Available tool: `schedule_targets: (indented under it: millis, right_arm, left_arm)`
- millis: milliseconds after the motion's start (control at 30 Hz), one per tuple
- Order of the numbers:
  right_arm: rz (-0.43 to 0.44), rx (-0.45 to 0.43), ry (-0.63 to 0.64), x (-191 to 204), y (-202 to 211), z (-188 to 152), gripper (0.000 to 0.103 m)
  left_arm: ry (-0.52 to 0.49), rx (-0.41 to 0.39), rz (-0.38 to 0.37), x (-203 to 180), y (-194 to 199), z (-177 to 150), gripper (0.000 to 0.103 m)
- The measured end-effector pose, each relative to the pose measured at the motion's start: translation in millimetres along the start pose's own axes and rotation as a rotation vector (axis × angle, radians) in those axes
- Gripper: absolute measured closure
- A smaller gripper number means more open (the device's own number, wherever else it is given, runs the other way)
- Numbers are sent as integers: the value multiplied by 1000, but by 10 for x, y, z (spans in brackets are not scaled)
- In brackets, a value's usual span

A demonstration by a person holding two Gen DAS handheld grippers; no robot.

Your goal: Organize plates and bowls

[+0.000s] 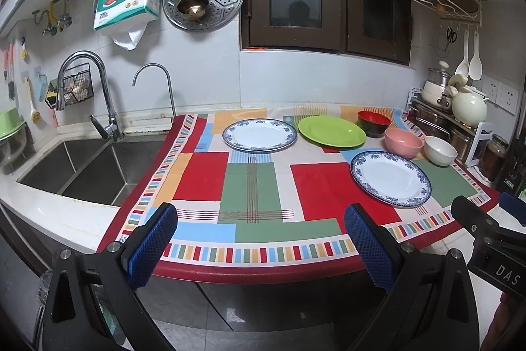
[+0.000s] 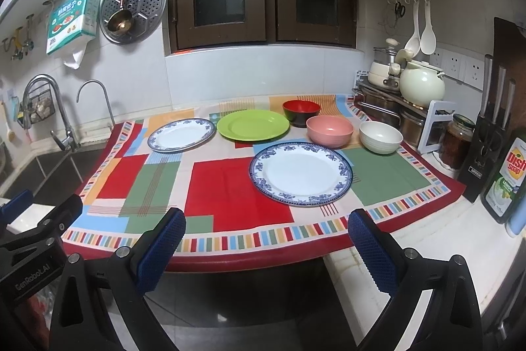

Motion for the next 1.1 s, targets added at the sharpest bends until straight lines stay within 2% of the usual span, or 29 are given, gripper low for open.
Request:
schedule_targets:
  millis: [1100]
  right_arm:
    - [10, -16, 0, -8, 49, 29, 2]
  left_arm:
    - [7, -27, 12, -14, 60, 54, 0]
Point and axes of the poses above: each gripper's, at about its wrist camera, not at the fingertips, and y roughly against the way its jaws point, x to its left, z to its top, the point moved 1 cm from there along -y, roughly the way its jaws point, and after that the axes turned 15 degrees about -y, right-handed, at the moved point
